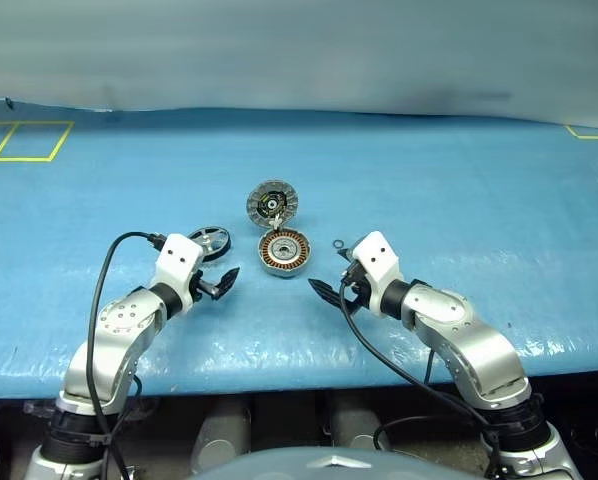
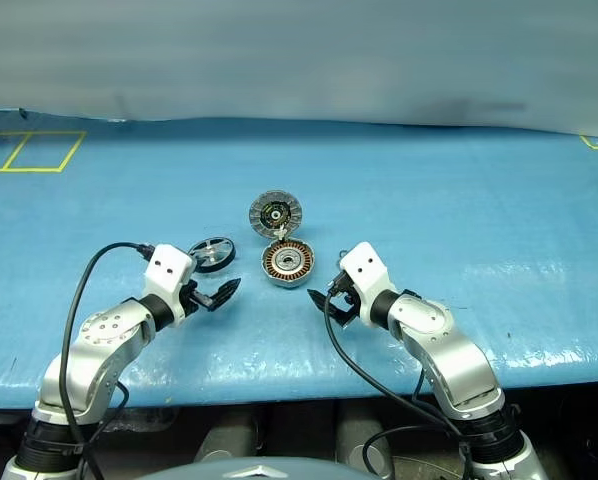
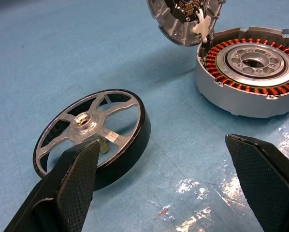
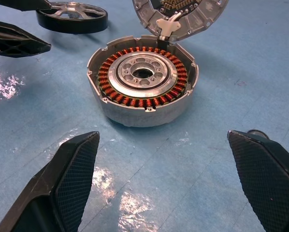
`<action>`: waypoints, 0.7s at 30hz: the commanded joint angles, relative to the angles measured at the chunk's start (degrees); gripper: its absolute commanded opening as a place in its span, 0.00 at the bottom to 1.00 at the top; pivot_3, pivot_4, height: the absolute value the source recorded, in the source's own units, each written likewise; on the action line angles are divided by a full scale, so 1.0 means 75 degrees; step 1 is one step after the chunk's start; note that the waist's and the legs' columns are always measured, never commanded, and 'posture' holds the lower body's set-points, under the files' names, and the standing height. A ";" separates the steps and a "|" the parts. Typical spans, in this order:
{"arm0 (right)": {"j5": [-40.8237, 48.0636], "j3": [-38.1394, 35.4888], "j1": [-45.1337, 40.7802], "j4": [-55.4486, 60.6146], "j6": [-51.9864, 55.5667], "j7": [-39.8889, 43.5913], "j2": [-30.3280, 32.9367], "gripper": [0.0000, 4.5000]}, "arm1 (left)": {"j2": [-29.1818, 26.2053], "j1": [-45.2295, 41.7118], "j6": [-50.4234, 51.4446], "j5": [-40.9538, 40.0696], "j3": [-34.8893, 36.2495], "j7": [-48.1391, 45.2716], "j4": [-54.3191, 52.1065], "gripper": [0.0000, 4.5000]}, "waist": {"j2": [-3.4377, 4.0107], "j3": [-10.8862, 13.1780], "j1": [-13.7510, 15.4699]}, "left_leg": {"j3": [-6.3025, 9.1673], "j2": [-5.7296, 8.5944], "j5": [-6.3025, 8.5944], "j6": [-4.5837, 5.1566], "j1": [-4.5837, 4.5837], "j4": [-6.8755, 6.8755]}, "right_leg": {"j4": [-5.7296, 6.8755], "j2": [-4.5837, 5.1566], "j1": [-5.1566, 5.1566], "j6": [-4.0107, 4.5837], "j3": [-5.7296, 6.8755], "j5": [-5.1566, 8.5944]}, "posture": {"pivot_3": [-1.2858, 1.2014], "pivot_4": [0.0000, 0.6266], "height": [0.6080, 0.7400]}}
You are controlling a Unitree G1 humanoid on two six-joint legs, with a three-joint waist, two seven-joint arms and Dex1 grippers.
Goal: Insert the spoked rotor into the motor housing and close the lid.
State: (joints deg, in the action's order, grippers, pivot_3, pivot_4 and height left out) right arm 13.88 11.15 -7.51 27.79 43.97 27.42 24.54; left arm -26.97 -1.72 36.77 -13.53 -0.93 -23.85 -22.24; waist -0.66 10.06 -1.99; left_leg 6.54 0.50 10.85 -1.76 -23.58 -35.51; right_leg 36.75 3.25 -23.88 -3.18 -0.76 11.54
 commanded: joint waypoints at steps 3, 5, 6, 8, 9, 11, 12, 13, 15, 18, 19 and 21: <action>0.0010 -0.0054 -0.0012 0.0407 -0.0019 -0.0047 0.0036 1.00 | 0.0052 -0.0251 -0.0195 0.0052 -0.0085 -0.0074 -0.0042 1.00 | 0.0000 0.0000 0.0000 | 0.0000 0.0000 0.0000 0.0000 0.0000 0.0000 | 0.0000 0.0000 0.0000 0.0000 0.0000 0.0000 | 0.52 0.24 1.00; 0.0017 -0.0072 -0.0004 0.0440 0.0011 -0.0053 0.0053 1.00 | 0.0060 -0.0274 -0.0185 0.0049 -0.0101 -0.0080 -0.0046 1.00 | 0.0000 0.0000 -0.0002 | 0.0000 0.0000 0.0000 0.0000 0.0000 0.0000 | 0.0000 0.0000 0.0000 0.0000 0.0000 0.0000 | 0.52 0.24 1.00; 0.0006 -0.0081 -0.0007 0.0448 0.0027 -0.0052 0.0080 1.00 | 0.0064 -0.0280 -0.0183 0.0048 -0.0108 -0.0078 -0.0045 1.00 | 0.0000 0.0000 -0.0005 | 0.0000 0.0000 0.0000 0.0000 0.0000 0.0000 | 0.0000 0.0000 0.0000 0.0000 0.0000 0.0000 | 0.52 0.24 1.00; -0.0029 -0.0038 -0.0060 0.0468 0.0084 0.0000 0.0197 1.00 | 0.0066 -0.0278 -0.0174 0.0046 -0.0108 -0.0080 -0.0057 1.00 | 0.0000 0.0000 -0.0002 | 0.0000 0.0000 0.0000 0.0000 0.0000 0.0001 | 0.0000 0.0000 0.0000 0.0000 0.0000 0.0000 | 0.52 0.24 1.00; -0.0040 0.0015 -0.0135 0.0465 0.0115 0.0073 0.0289 1.00 | 0.0068 -0.0279 -0.0173 0.0046 -0.0108 -0.0080 -0.0059 1.00 | 0.0000 0.0000 0.0000 | 0.0000 0.0000 0.0000 0.0000 0.0000 0.0000 | 0.0000 0.0000 0.0000 0.0000 0.0000 0.0000 | 0.52 0.24 1.00; -0.0083 0.0193 -0.0380 0.0426 0.0200 0.0263 0.0523 1.00 | 0.0076 -0.0292 -0.0170 0.0051 -0.0107 -0.0074 -0.0044 1.00 | 0.0000 0.0000 -0.0008 | -0.0001 0.0001 0.0000 0.0000 0.0000 -0.0001 | 0.0000 0.0000 0.0000 0.0000 -0.0001 0.0000 | 0.52 0.24 1.00; -0.0171 0.0399 -0.0624 0.0368 0.0278 0.0436 0.0742 1.00 | 0.0083 -0.0300 -0.0157 0.0051 -0.0109 -0.0066 -0.0042 1.00 | 0.0000 0.0000 -0.0011 | -0.0001 0.0000 0.0000 0.0000 0.0000 -0.0003 | 0.0001 0.0000 0.0001 0.0000 -0.0001 0.0000 | 0.52 0.24 1.00; -0.0275 0.0637 -0.0894 0.0294 0.0354 0.0618 0.0960 1.00 | 0.0087 -0.0299 -0.0147 0.0049 -0.0109 -0.0063 -0.0043 1.00 | 0.0003 0.0002 -0.0026 | -0.0002 0.0000 0.0000 0.0000 0.0001 -0.0003 | 0.0001 0.0000 0.0001 0.0000 -0.0001 0.0000 | 0.52 0.24 1.00; -0.0518 0.1182 -0.1508 0.0078 0.0409 0.1038 0.1369 1.00 | 0.0093 -0.0284 -0.0130 0.0053 -0.0127 -0.0057 -0.0058 1.00 | 0.0001 0.0002 -0.0023 | -0.0002 -0.0001 0.0000 0.0000 0.0003 -0.0008 | 0.0004 0.0001 0.0001 0.0000 0.0003 0.0000 | 0.52 0.24 1.00; -0.0999 0.2203 -0.2602 -0.0399 0.0279 0.1884 0.1858 1.00 | 0.0081 -0.0246 -0.0094 0.0036 -0.0113 -0.0057 -0.0109 1.00 | 0.0001 0.0003 -0.0020 | -0.0001 -0.0002 0.0000 0.0000 0.0002 -0.0007 | 0.0004 0.0000 0.0001 0.0000 0.0006 0.0000 | 0.52 0.24 1.00; -0.1206 0.2625 -0.3113 -0.0675 0.0085 0.2280 0.1905 1.00 | 0.0059 -0.0210 -0.0085 0.0042 -0.0105 -0.0054 -0.0139 1.00 | 0.0000 0.0003 -0.0017 | -0.0003 -0.0002 0.0000 0.0000 0.0002 -0.0007 | 0.0003 0.0001 0.0001 0.0000 0.0006 0.0000 | 0.52 0.24 1.00; -0.1520 0.3239 -0.3955 -0.1176 -0.0252 0.2889 0.1825 1.00 | 0.0007 -0.0139 -0.0059 0.0087 -0.0103 -0.0025 -0.0199 1.00 | -0.0001 0.0004 -0.0036 | -0.0002 -0.0001 0.0000 0.0000 -0.0001 -0.0002 | -0.0001 0.0001 -0.0001 0.0000 0.0007 0.0000 | 0.52 0.24 1.00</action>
State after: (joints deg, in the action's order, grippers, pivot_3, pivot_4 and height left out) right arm 4.48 32.76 -33.76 20.16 44.88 45.28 38.63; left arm -26.61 -2.79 36.83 -13.50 -2.23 -24.10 -21.94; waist -0.66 10.08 -2.26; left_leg 6.53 0.50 10.85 -1.75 -23.58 -35.52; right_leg 36.74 3.26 -23.90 -3.18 -0.72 11.54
